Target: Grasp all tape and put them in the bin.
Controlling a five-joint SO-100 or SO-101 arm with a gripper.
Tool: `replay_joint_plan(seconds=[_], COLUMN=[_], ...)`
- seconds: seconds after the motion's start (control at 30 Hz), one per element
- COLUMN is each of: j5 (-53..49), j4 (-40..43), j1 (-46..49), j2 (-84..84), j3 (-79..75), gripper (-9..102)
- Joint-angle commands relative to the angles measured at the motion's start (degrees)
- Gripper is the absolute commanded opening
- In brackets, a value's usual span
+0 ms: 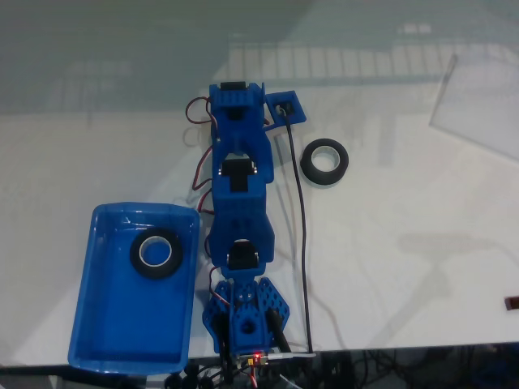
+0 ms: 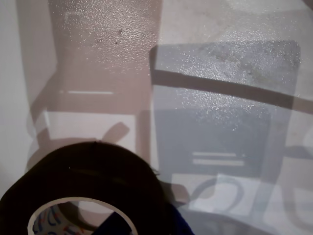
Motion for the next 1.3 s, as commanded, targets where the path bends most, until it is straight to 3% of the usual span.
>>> replay_joint_plan(seconds=[0.0,0.2,0.43,0.73,0.87,1.27], j5=[0.2,-1.2,-3.3,1.4,3.8,4.9], j4=[0.0,3.0,8.2,9.8,15.0,16.7], j1=[-0.8,-8.3,-28.7,-52.9,-61.1,-65.0], j2=[8.9,30.1,54.7,72.2,77.6,89.6], j3=[0.2,8.5,23.6,36.9,37.3,48.3], gripper=[0,0,0,0,0,0])
